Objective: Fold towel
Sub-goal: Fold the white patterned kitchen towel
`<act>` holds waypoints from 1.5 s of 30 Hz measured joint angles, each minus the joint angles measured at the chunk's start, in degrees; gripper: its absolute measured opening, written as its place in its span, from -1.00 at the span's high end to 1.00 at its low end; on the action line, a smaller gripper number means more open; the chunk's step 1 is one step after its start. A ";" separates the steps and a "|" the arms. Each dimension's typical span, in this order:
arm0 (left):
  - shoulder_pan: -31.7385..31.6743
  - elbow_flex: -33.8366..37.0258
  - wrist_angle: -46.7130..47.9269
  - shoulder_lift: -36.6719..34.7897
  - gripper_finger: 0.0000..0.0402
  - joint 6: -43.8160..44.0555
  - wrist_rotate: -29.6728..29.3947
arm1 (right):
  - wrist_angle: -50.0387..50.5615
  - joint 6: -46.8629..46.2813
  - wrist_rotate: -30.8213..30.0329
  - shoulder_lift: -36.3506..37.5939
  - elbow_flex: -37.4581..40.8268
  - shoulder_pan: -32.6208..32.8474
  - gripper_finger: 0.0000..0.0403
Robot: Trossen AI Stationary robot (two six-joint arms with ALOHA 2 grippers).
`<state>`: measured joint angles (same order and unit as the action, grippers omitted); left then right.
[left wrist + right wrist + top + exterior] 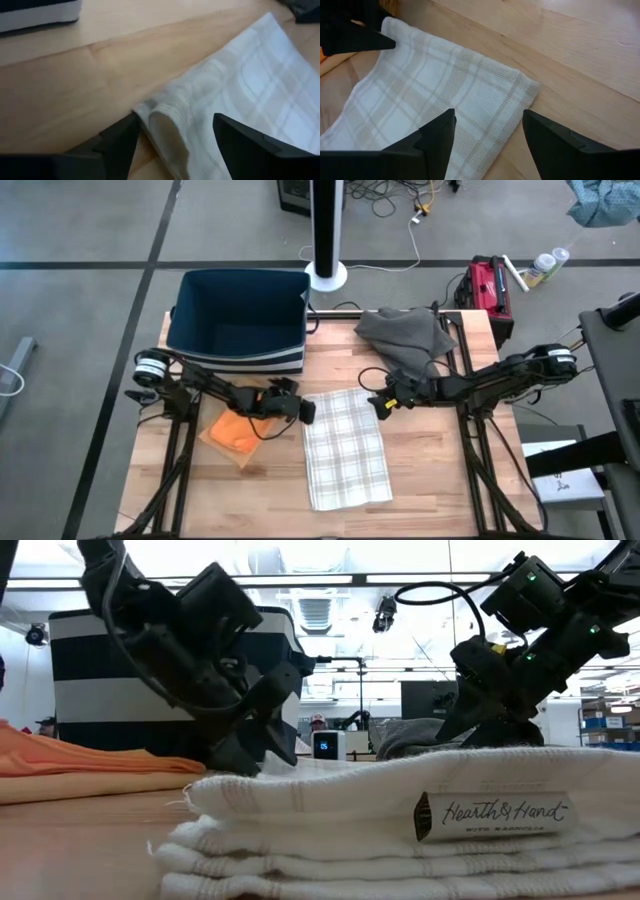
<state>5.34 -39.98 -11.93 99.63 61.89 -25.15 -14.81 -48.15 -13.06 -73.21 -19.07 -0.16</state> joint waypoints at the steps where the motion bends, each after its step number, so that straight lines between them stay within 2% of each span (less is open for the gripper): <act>1: 0.00 -0.72 1.35 -0.25 -0.24 -0.55 0.19 | 0.03 0.01 0.00 0.00 0.00 0.00 -0.11; 7: -0.28 -5.42 12.81 -0.40 -0.22 1.14 0.35 | 0.06 0.06 0.02 0.00 0.00 0.00 -0.09; 16: -2.20 -10.60 13.43 5.05 -0.30 2.65 2.57 | -0.04 0.17 0.00 0.00 0.00 0.00 -0.12; 21: -3.10 -12.91 17.99 6.54 -0.24 1.64 4.33 | 1.03 0.09 0.02 0.00 0.00 0.00 -0.08; 27: -3.30 -13.44 18.40 6.59 -0.15 -2.46 4.83 | 3.54 -3.34 -0.96 0.00 0.00 -0.02 -0.04; 32: -3.35 -13.01 17.94 6.65 -0.01 -6.69 4.53 | 3.96 -5.83 -4.27 -0.85 0.00 -1.14 -0.05; 35: -3.37 -12.92 17.77 6.69 0.10 -7.40 4.24 | 2.48 -6.77 -3.20 -4.16 0.00 -2.93 -0.10; 39: -3.37 -12.90 17.37 6.86 0.26 -7.46 3.20 | -7.23 -5.83 2.22 -11.43 -0.23 -4.66 -0.16; 45: -3.41 -12.84 17.66 6.96 0.64 -10.30 2.91 | -17.92 -4.77 2.01 -19.05 -0.50 -4.76 -0.17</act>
<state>1.93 -52.82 5.74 106.59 51.59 -22.24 -32.73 -52.92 -11.05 -92.26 -19.57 -4.93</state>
